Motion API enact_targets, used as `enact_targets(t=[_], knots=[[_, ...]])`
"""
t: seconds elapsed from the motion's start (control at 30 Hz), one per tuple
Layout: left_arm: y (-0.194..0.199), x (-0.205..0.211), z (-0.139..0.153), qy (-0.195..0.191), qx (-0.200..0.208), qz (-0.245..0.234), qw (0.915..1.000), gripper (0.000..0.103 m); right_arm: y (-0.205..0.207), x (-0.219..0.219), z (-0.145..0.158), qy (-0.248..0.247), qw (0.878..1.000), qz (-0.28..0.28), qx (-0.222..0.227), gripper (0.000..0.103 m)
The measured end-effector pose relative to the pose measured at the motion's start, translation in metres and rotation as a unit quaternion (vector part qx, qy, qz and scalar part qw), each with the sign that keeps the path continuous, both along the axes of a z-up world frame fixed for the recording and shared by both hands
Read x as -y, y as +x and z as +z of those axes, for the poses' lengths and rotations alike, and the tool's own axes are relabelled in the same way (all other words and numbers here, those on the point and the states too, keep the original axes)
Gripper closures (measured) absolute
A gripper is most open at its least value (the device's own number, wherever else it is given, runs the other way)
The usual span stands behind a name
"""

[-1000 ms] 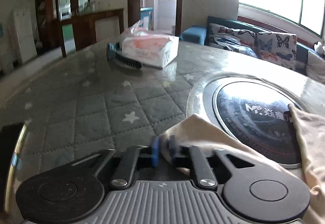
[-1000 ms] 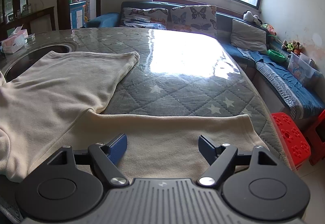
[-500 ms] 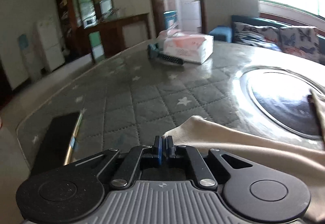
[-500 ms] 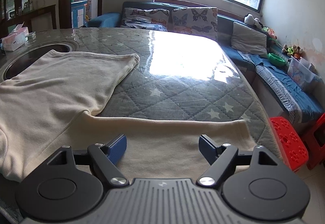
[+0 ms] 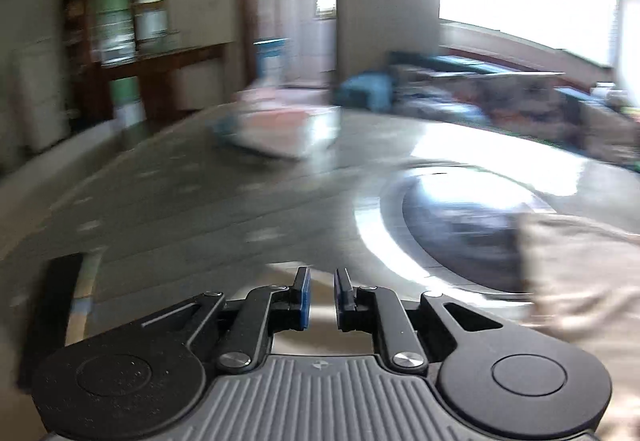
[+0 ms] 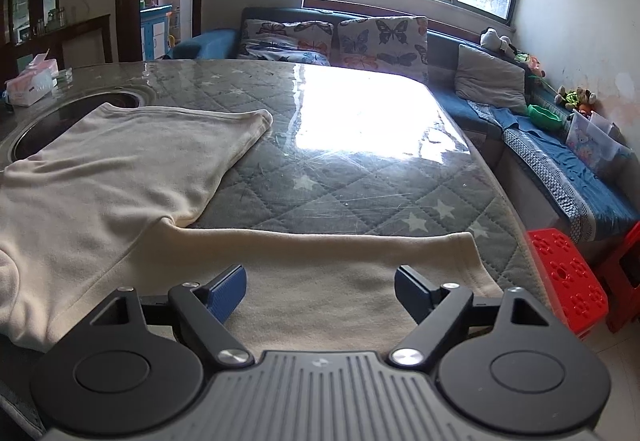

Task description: Fold clothes

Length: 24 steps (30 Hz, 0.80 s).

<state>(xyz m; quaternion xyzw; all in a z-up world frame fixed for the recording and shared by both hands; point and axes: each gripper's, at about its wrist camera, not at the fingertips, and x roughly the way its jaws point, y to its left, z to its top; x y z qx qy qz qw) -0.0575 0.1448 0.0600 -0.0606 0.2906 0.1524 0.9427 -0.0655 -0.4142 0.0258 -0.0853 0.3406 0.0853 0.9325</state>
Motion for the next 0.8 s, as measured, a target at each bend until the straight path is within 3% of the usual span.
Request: enact_targets(t=[0.13, 0.3, 0.5, 0.63, 0.8], knots=[[0.015, 0.048, -0.001, -0.033, 0.009, -0.105, 0.9939, 0.090, -0.001, -0.004, -0.002, 0.002, 1.000, 0.005, -0.001, 0.020], [0.035, 0.098, -0.012, -0.053, -0.004, -0.191, 0.9801, 0.090, -0.003, -0.006, -0.004, 0.004, 1.000, 0.006, -0.003, 0.020], [0.048, 0.107, -0.040, -0.049, -0.045, -0.186, 0.9803, 0.090, -0.006, 0.002, -0.006, 0.004, 1.000, -0.006, -0.007, 0.020], [0.037, 0.103, -0.040, -0.051, -0.042, -0.189, 0.9798, 0.090, -0.011, 0.008, -0.006, 0.005, 1.000, -0.015, -0.011, 0.020], [0.010, 0.123, -0.030, -0.028, -0.039, -0.244, 0.9685, 0.090, -0.016, -0.014, -0.002, 0.007, 1.000, 0.028, -0.008, 0.020]])
